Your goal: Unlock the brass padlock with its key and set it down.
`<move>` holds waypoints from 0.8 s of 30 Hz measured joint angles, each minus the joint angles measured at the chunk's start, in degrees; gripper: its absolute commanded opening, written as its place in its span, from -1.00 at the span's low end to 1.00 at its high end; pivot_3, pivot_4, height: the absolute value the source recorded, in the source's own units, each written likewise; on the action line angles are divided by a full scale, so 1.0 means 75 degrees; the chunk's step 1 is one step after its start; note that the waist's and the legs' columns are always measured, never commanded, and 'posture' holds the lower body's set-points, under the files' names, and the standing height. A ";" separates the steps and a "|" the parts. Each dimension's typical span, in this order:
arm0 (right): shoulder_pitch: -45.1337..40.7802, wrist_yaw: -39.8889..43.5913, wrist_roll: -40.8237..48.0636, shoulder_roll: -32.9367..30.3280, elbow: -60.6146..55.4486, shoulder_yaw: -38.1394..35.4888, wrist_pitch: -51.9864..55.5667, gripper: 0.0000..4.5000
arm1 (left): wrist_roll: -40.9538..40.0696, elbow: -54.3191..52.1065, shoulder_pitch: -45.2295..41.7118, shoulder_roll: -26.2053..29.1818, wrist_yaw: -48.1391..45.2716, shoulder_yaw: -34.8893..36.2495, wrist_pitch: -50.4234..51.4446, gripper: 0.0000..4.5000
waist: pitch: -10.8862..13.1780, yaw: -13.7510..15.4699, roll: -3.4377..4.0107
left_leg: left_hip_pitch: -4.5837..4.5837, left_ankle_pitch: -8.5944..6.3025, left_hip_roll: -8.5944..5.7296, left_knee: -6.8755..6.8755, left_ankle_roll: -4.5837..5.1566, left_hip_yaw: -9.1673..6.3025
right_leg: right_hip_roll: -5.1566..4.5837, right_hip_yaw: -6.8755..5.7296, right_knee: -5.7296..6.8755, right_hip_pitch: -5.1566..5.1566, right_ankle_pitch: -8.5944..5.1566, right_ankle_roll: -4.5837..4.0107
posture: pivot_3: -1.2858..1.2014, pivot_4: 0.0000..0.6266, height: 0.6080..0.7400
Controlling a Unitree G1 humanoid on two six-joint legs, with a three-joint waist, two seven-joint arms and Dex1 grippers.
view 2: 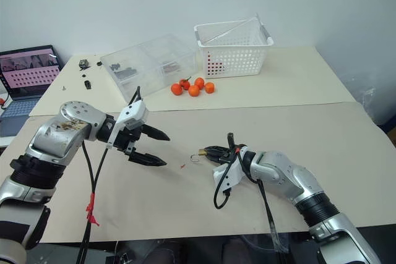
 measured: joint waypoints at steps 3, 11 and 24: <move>-0.0009 -0.0085 -0.0088 0.0001 0.0202 0.0042 -0.0196 -0.72 | -0.0025 -0.0074 0.0000 -0.0007 0.0079 -0.0002 0.0109 0.99 | 0.0000 -0.0005 0.0000 | 0.0001 0.0000 0.0000 0.0000 0.0000 0.0000 | 0.0001 0.0003 0.0000 0.0001 0.0001 -0.0002 | 0.03 -0.52 1.00; -0.0092 -0.0081 -0.0092 -0.0167 0.0346 0.0051 -0.0490 0.54 | -0.0020 -0.0037 -0.0006 -0.0186 0.0153 -0.0077 0.0091 1.00 | 0.0000 -0.0007 0.0000 | 0.0001 0.0000 -0.0002 0.0000 0.0000 0.0000 | -0.0001 0.0006 -0.0002 0.0002 0.0002 -0.0004 | 0.03 -0.52 1.00; 0.0272 0.0804 0.1772 -0.1813 0.0573 -0.0549 -0.0501 0.98 | 0.0014 0.0319 -0.0005 -0.0425 0.0318 -0.0108 -0.0410 1.00 | 0.0001 0.0021 -0.0003 | 0.0003 -0.0001 -0.0009 0.0003 0.0002 0.0022 | -0.0011 0.0013 -0.0015 0.0019 0.0004 -0.0009 | 0.03 -0.52 1.00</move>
